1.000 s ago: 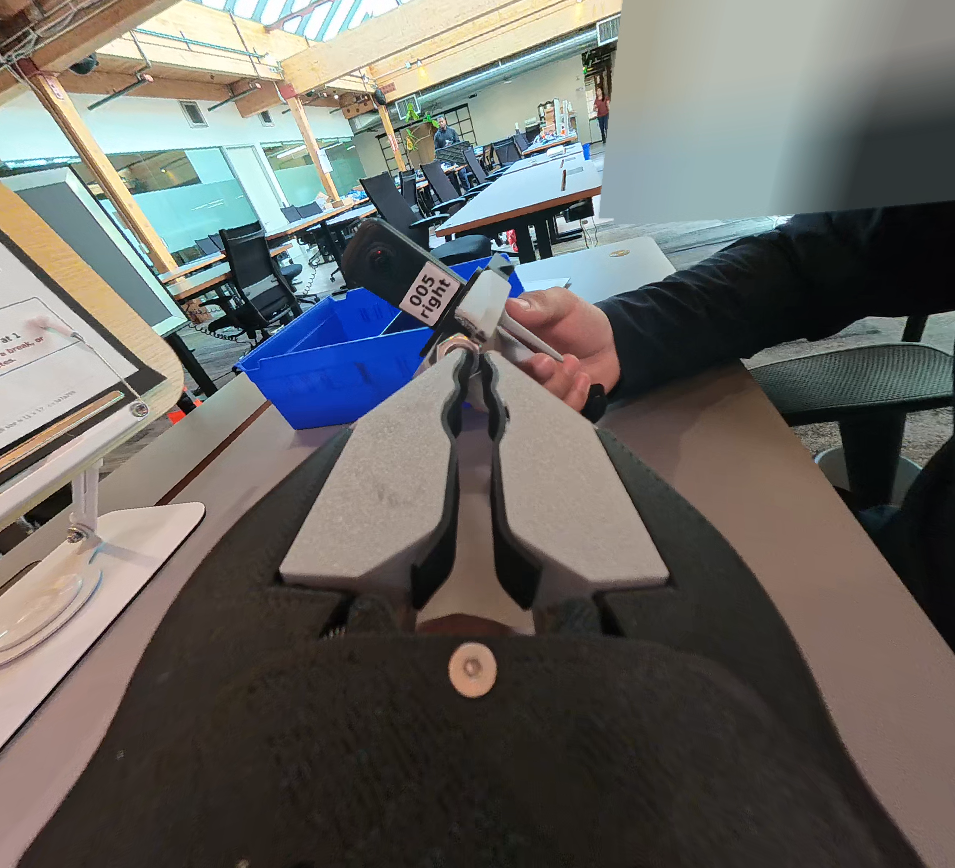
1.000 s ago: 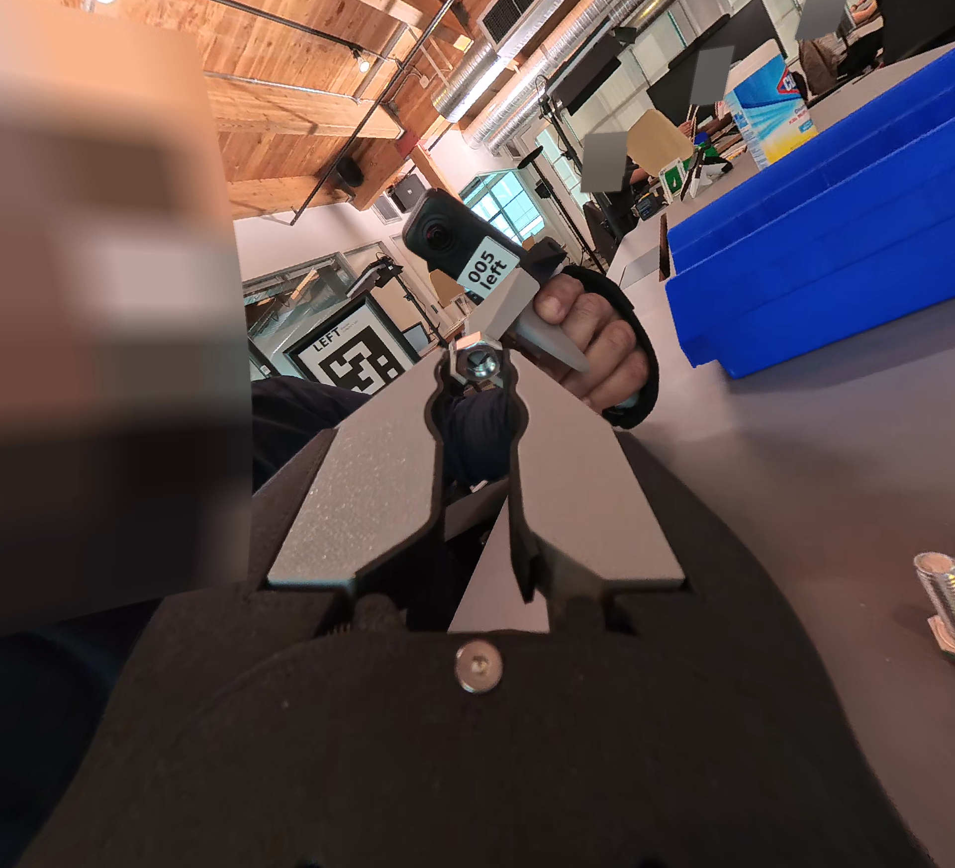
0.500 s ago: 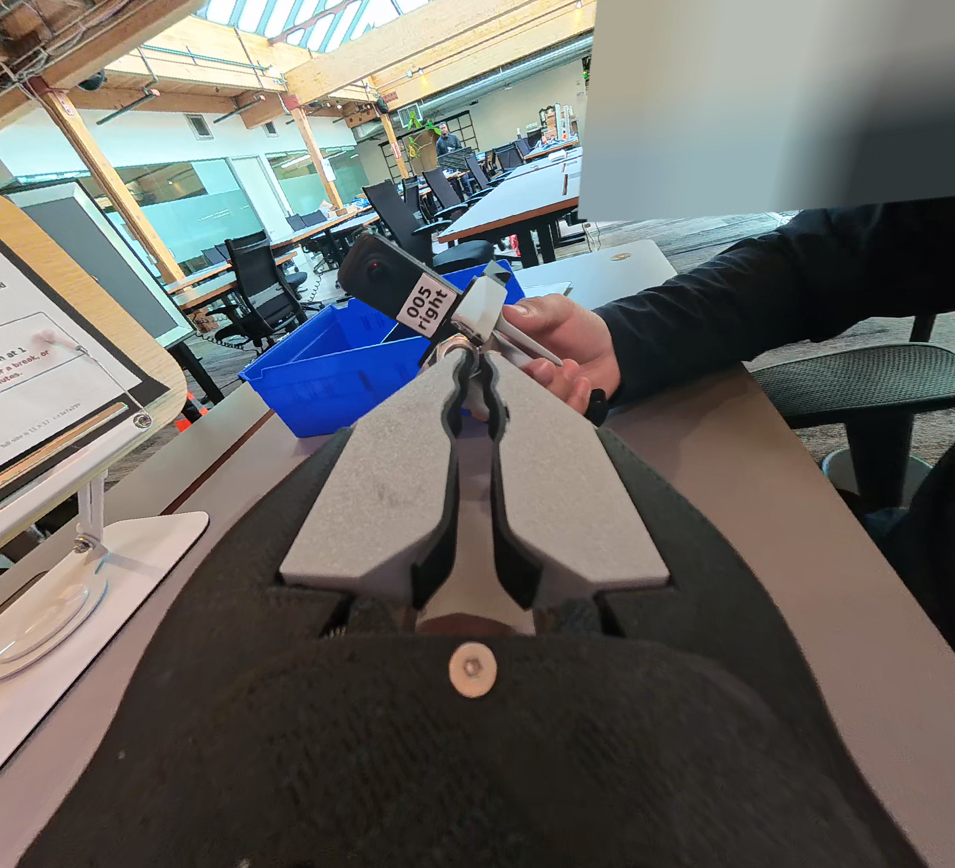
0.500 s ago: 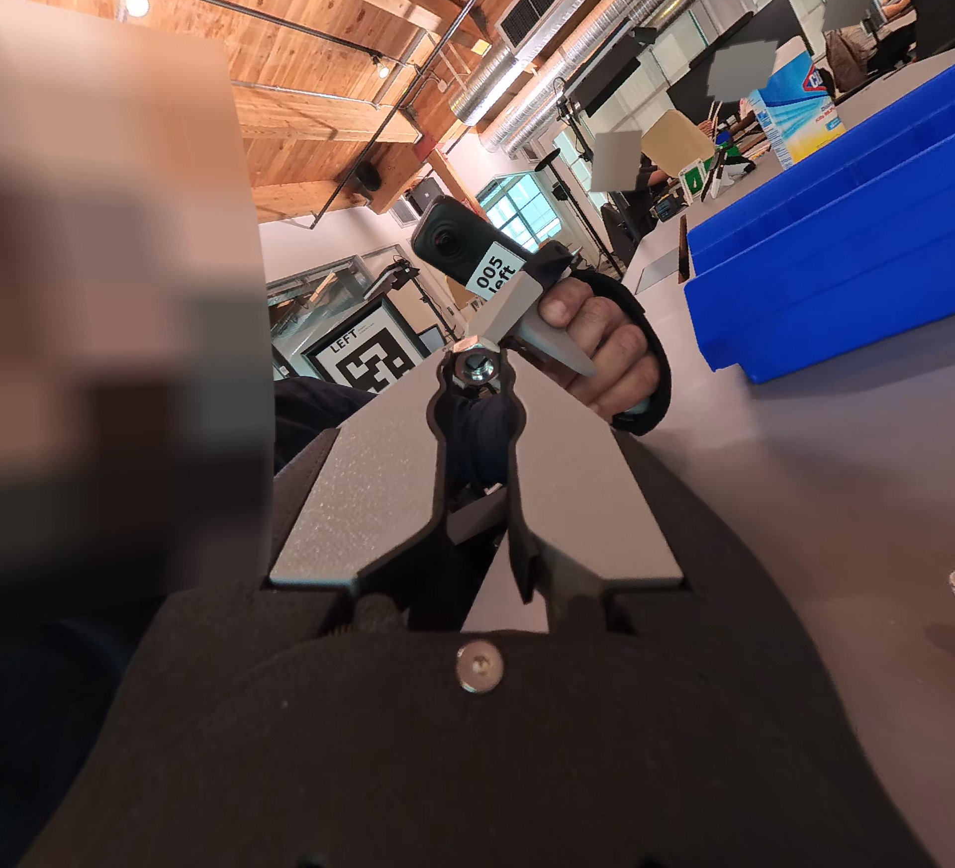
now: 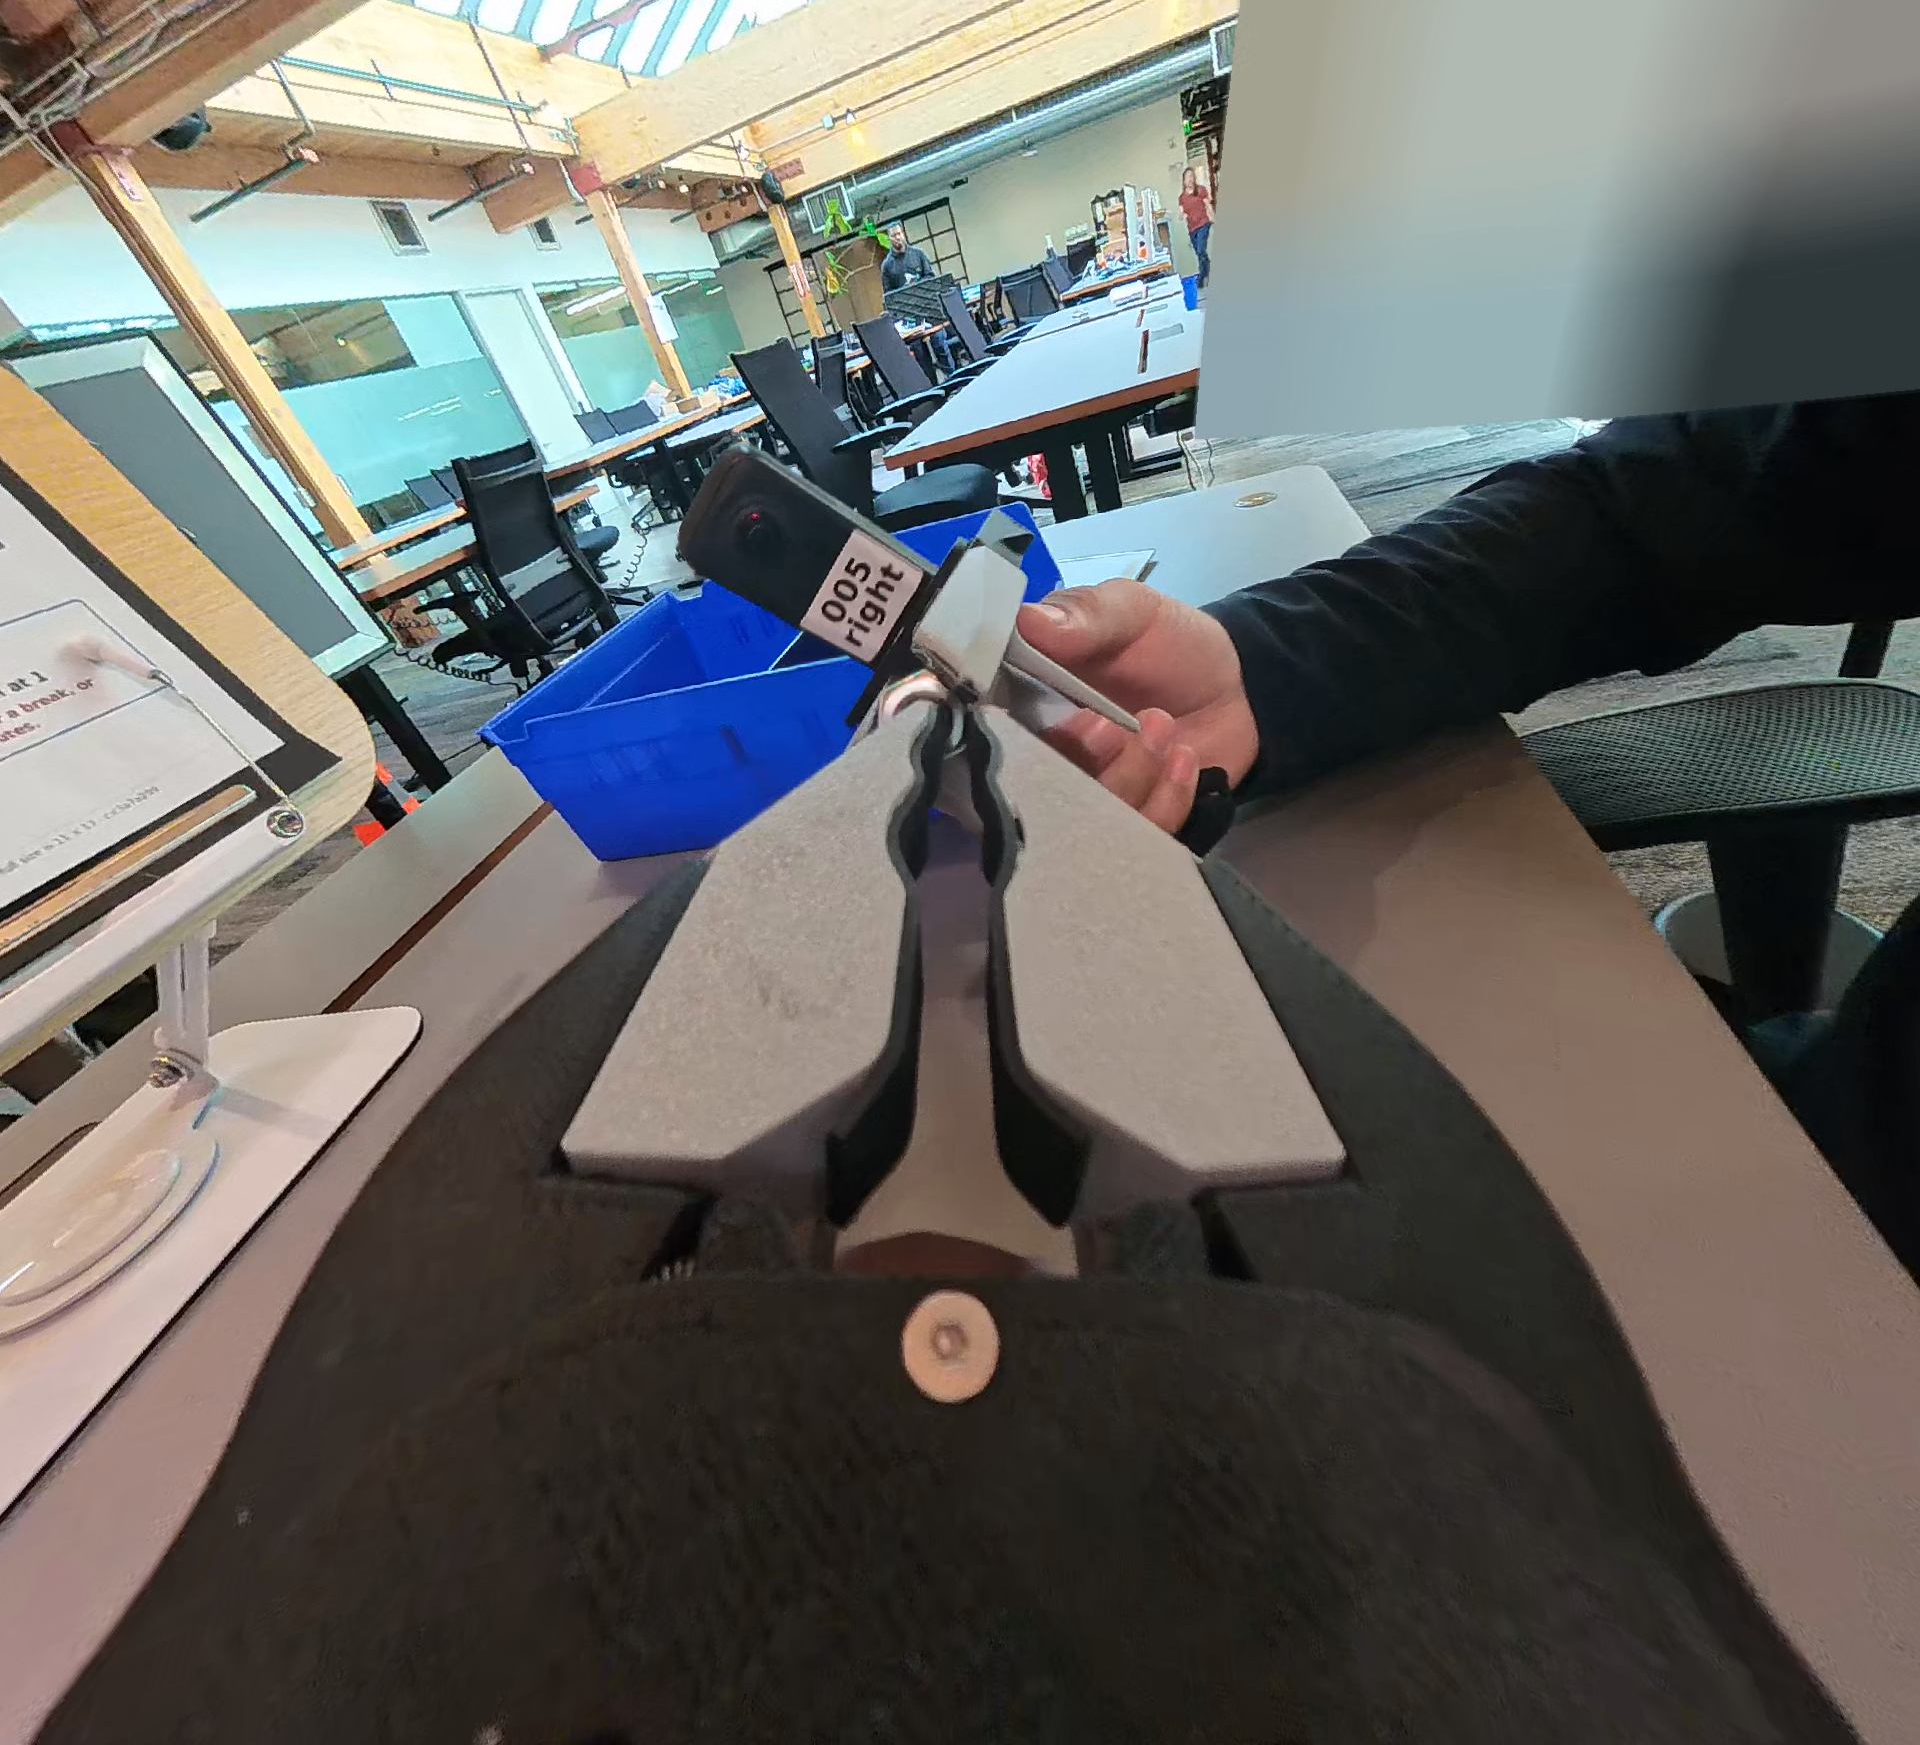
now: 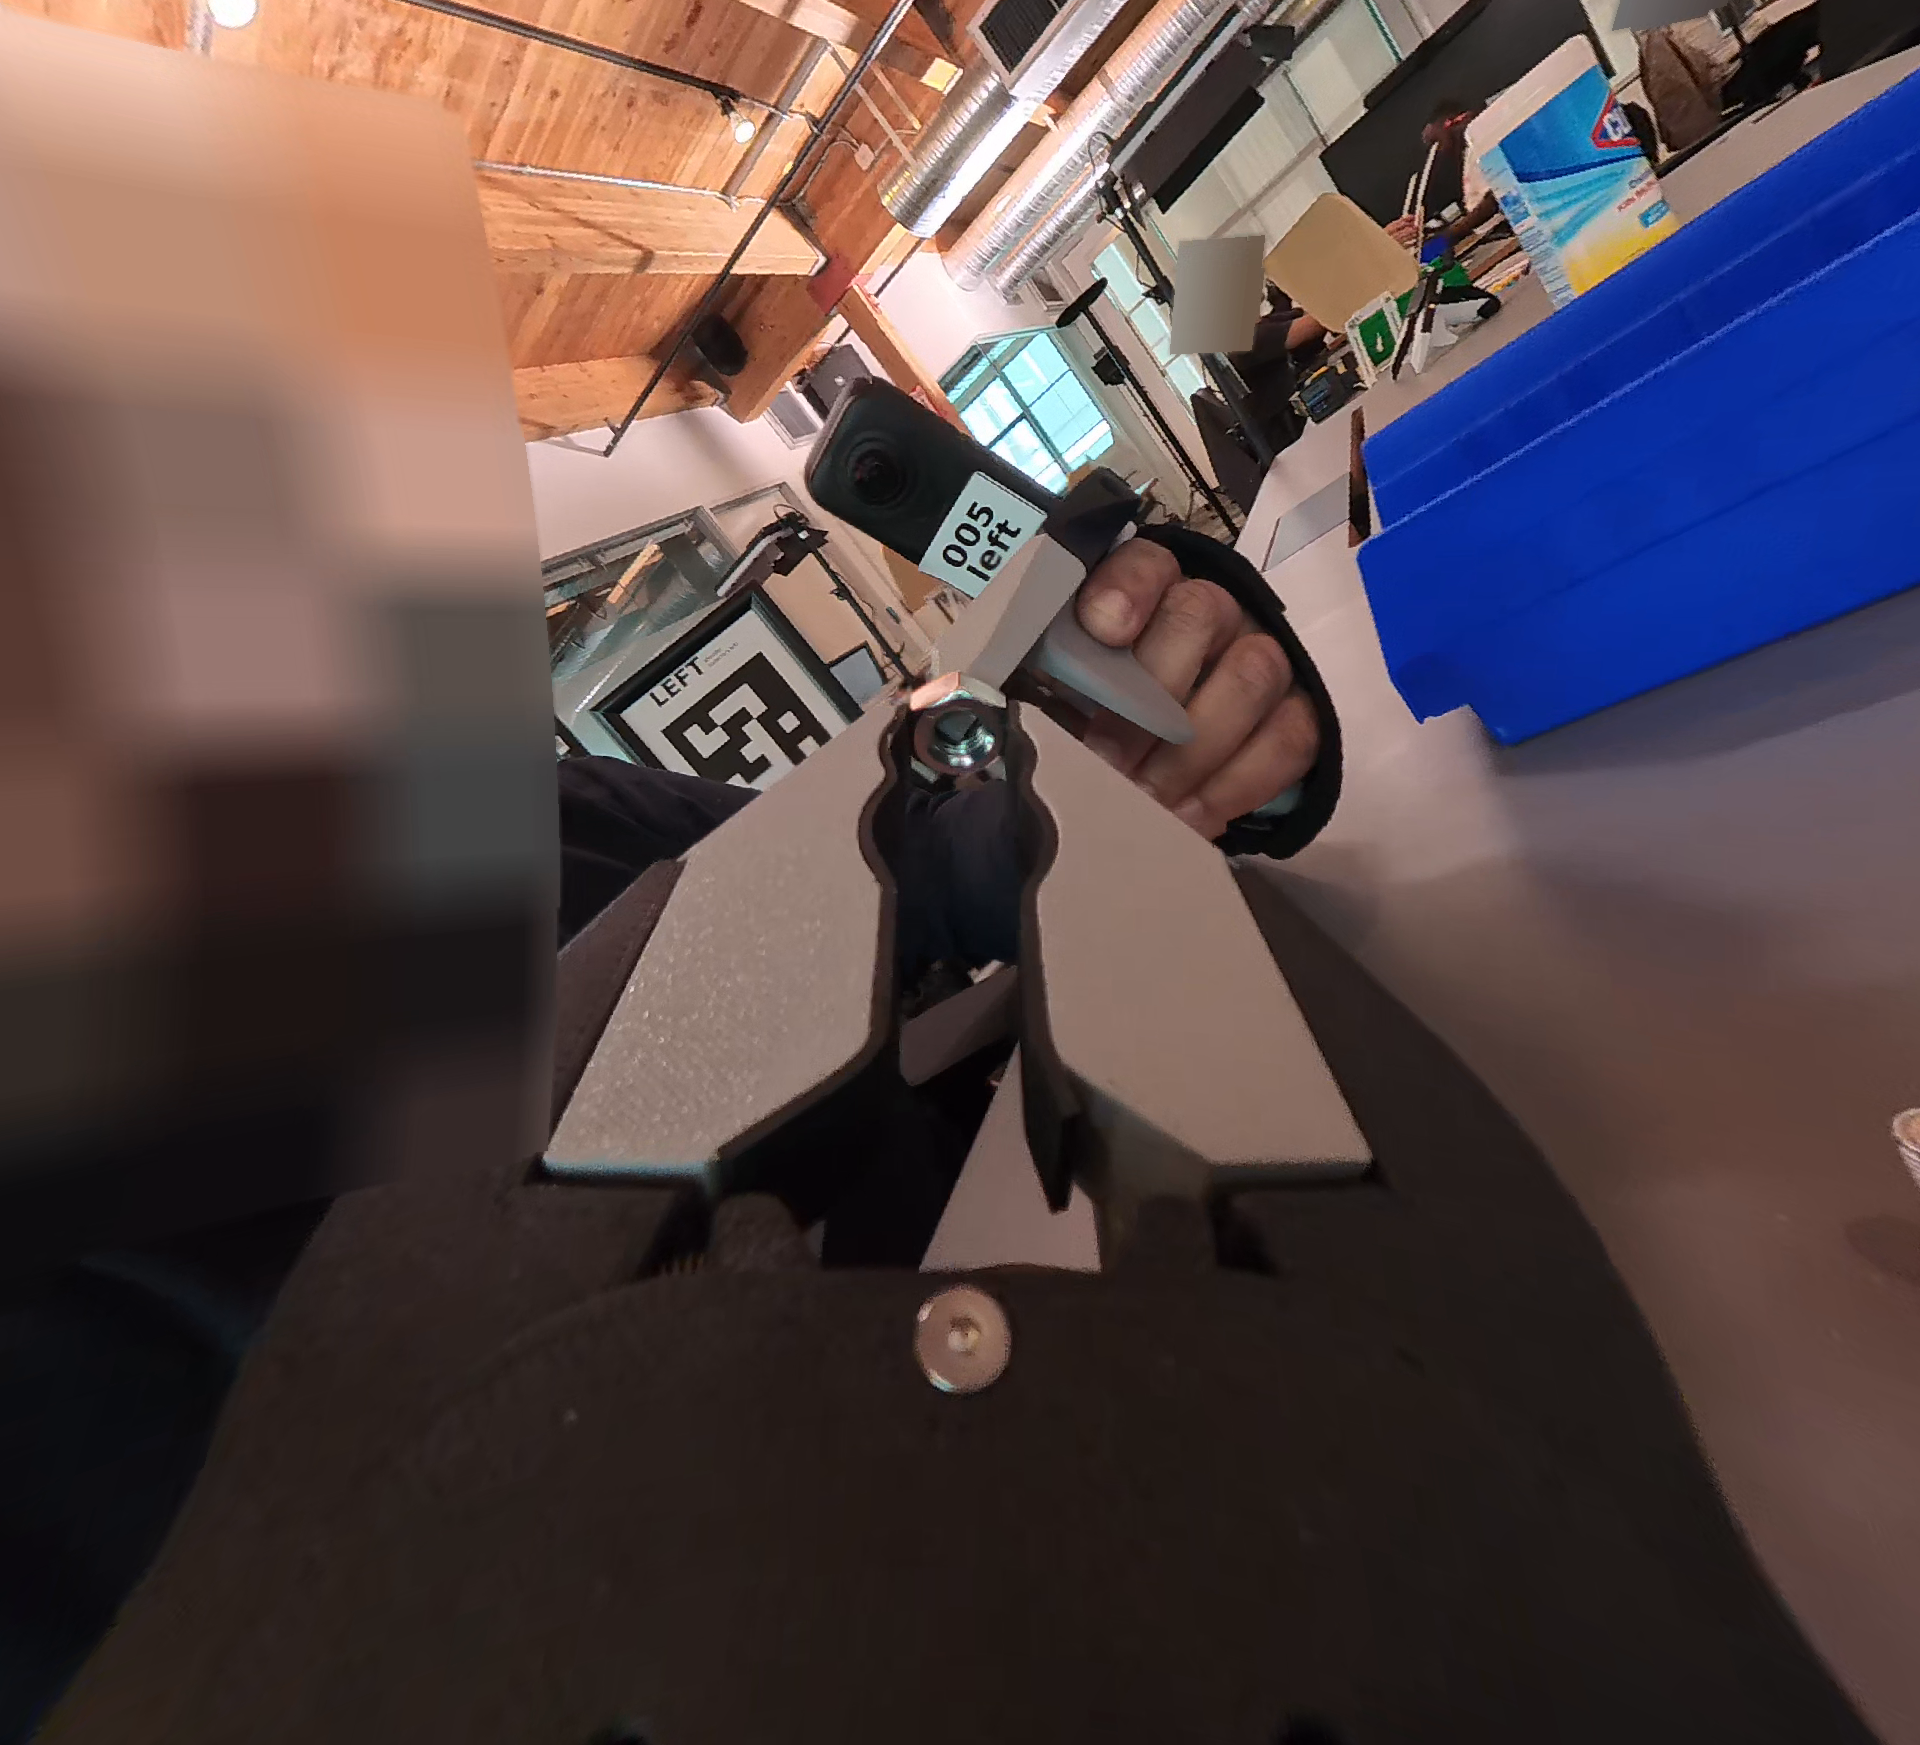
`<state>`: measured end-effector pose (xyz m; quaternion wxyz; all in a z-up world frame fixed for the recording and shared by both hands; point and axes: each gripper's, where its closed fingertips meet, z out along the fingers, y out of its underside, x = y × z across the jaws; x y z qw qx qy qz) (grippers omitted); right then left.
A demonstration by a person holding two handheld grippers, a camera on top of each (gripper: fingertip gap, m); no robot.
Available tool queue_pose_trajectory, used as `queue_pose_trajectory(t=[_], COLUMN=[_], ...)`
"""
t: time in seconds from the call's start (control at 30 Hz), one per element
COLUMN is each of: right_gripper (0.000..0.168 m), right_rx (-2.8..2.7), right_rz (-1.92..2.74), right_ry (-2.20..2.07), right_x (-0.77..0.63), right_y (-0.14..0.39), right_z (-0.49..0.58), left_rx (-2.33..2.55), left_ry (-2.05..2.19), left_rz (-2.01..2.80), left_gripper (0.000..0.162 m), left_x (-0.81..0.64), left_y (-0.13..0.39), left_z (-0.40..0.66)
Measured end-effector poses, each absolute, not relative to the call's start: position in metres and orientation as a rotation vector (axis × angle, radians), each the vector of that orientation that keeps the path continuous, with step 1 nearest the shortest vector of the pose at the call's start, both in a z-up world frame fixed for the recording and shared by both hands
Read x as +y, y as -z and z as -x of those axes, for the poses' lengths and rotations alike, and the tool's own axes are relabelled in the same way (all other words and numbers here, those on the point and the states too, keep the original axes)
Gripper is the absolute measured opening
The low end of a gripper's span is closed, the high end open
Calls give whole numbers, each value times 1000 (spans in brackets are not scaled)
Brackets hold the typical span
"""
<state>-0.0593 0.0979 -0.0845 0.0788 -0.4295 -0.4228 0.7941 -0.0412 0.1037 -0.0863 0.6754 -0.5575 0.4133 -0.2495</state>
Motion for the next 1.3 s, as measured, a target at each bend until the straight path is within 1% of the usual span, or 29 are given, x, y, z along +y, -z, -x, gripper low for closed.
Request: queue_pose_trajectory(t=[0.03, 0.17, 0.4, 0.47, 0.53, 0.77, 0.87, 1.0, 1.07, 1.23, 1.3], right_gripper=[14, 14, 14, 14, 14, 14, 14, 14, 14, 14, 14], right_rx=[-1268, -1268, -1242, -1279, -1304, -1321, -1296, -1281, -1279, -1281, -1287], right_rz=[1293, 1342, 1445, 1470, 1484, 1499, 1506, 1553, 1573, 1611, 1668], right_ry=[-2364, -2302, -2056, -1964, -1864, -1550, -1431, -1333, -1312, -1288, -1223], right_x=[99, 105, 129, 130, 132, 148, 159, 169, 171, 175, 182], right_y=[85, 91, 100, 105, 109, 111, 109, 115, 118, 124, 135], right_z=[60, 62, 65, 66, 69, 66, 63, 61, 61, 61, 61], left_rx=[928, 930, 876, 874, 866, 833, 792, 772, 788, 763, 782], left_ry=[559, 544, 533, 546, 552, 557, 452, 338, 325, 314, 310], left_rz=[1258, 1287, 1347, 1366, 1408, 1657, 1765, 1985, 2056, 2051, 2091], left_gripper=[2, 5, 20, 17, 17, 26, 28, 33, 33, 27, 18], left_x=[104, 108, 117, 118, 122, 146, 164, 184, 187, 199, 201], left_y=[87, 92, 92, 94, 100, 145, 168, 213, 225, 223, 230], left_z=[41, 44, 59, 60, 61, 63, 70, 77, 76, 73, 71])
